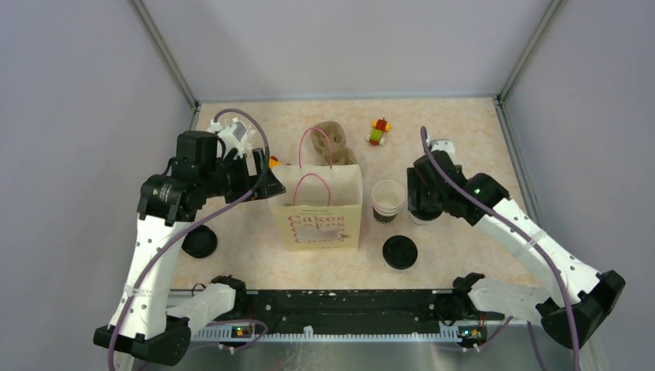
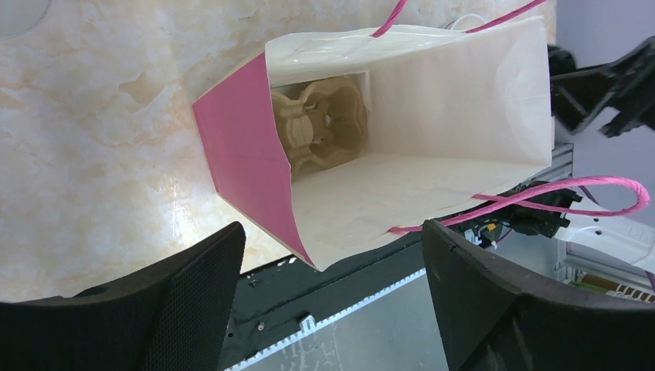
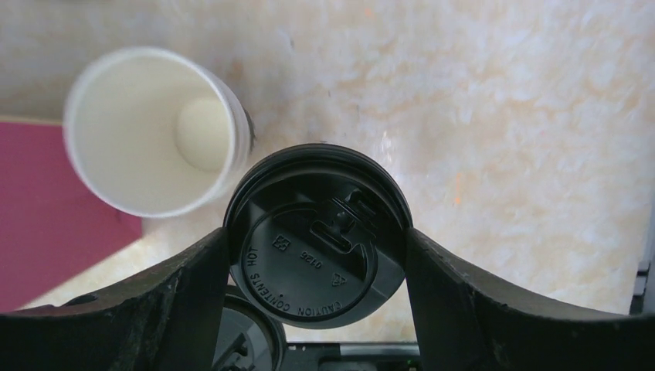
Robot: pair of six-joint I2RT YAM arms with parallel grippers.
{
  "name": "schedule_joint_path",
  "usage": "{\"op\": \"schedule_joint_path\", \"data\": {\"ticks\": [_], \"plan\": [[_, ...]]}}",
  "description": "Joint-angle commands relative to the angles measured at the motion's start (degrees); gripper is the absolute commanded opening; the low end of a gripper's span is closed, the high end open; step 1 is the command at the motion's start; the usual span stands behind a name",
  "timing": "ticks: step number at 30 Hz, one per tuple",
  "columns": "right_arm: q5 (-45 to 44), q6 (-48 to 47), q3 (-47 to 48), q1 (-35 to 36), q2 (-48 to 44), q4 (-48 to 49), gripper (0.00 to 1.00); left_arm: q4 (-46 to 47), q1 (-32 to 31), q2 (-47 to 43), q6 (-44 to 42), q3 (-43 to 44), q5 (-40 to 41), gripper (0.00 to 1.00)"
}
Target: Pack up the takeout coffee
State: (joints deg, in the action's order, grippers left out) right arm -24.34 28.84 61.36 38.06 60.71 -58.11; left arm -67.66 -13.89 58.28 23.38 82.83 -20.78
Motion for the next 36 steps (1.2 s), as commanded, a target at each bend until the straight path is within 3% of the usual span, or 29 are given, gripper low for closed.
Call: {"op": "schedule_joint_path", "data": {"ticks": [1, 12, 20, 24, 28, 31, 36], "plan": [[-3.7, -4.8, 12.0, -0.5, 2.4, -1.9, 0.68, 1.5, 0.3, 0.8, -1.0, 0.0, -0.7, 0.89], [3.2, -9.7, 35.4, -0.5, 7.0, -0.3, 0.66, -0.2, 0.3, 2.8, 3.0, 2.2, 7.0, 0.78], [20.2, -15.0, 50.3, -0.1, 12.0, 4.6, 0.66, -0.9, 0.3, 3.2, 5.4, 2.8, 7.5, 0.76], [28.2, -15.0, 50.0, 2.7, 12.0, 9.1, 0.65, -3.2, 0.3, 4.8, 7.4, 4.1, 6.6, 0.74], [33.0, -19.4, 45.2, 10.1, 10.4, 15.2, 0.66, -2.1, 0.3, 4.9, 8.4, 4.7, 5.9, 0.74], [32.6, -22.1, 42.8, 15.0, 11.0, 15.9, 0.66, -1.9, 0.3, 5.5, 8.4, 4.9, 6.3, 0.74], [29.7, -27.9, 39.9, 17.3, 12.0, 18.1, 0.66, -0.9, 0.4, 5.8, 7.1, 3.7, 7.2, 0.73]]}}
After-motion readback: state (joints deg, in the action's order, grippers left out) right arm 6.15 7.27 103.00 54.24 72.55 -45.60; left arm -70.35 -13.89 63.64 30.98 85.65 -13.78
